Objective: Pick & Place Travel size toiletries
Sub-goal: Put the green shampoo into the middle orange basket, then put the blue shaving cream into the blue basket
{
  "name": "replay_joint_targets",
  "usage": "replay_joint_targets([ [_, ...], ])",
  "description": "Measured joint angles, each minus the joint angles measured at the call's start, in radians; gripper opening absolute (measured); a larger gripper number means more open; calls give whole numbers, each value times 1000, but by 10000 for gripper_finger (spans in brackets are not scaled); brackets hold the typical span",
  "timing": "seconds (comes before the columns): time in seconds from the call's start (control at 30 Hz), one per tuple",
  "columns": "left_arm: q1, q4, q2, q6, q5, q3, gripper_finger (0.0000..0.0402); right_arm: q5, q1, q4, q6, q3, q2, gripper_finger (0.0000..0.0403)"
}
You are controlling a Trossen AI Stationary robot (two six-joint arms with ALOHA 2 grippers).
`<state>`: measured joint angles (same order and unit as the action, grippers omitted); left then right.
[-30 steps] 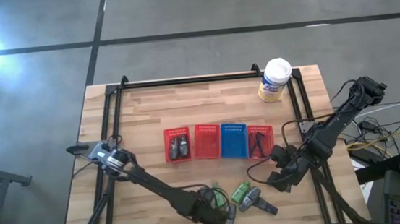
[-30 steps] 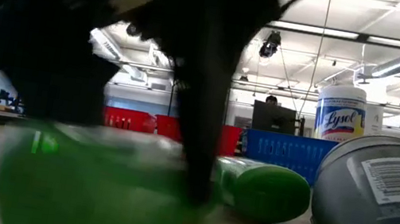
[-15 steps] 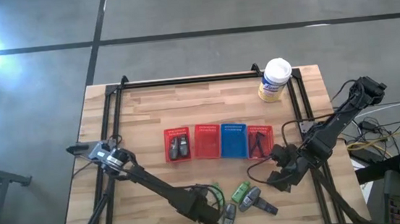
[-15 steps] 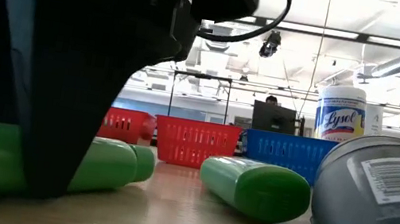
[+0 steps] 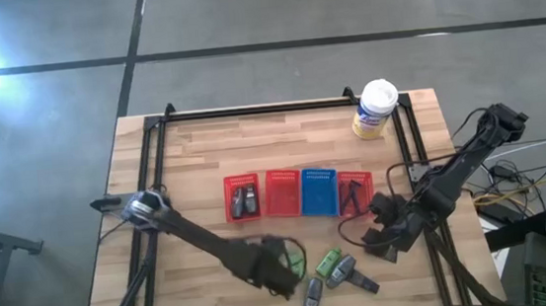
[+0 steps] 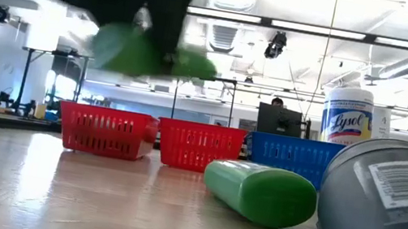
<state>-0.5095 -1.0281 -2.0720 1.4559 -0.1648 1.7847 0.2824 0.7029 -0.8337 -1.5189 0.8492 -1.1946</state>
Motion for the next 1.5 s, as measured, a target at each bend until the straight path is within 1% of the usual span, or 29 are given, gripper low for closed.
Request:
replay_joint_targets([
  [0.13, 61, 12, 122, -18, -174, -44, 158, 42, 0, -1, -32, 1, 26, 363],
  [0.2, 121, 42, 177, -64, -211, -84, 158, 65, -1, -2, -43, 1, 37, 363],
  [0.3, 242, 150, 219, -161, -209, -154, 158, 102, -1, -3, -53, 1, 54, 363],
  [0.43, 385, 362, 221, -264, -91, -243, 158, 115, -4, -4, -62, 1, 63, 363],
  [0.47, 408, 411, 221, -275, -61, -264, 158, 115, -4, -6, -72, 1, 63, 363],
  [0.53, 433, 447, 221, -272, -28, -311, 158, 115, -3, -9, -91, 2, 62, 363],
  [0.7, 452, 445, 222, -193, -26, -408, 159, 115, -3, -20, -105, 2, 62, 363],
  [0.8, 453, 456, 224, -166, -27, -431, 164, 115, -3, -35, -104, 2, 62, 364],
  [0.9, 451, 457, 224, -120, -38, -441, 177, 115, -3, -53, -104, 2, 61, 364],
  [1.23, 451, 459, 227, -128, -46, -438, 249, 115, -3, -70, -101, 1, 61, 364],
  [1.37, 431, 455, 246, -182, -45, -403, 260, 114, -3, -72, -101, 0, 61, 364],
  [1.5, 362, 404, 260, -197, -30, -339, 259, 113, -3, -75, -97, 0, 61, 364],
])
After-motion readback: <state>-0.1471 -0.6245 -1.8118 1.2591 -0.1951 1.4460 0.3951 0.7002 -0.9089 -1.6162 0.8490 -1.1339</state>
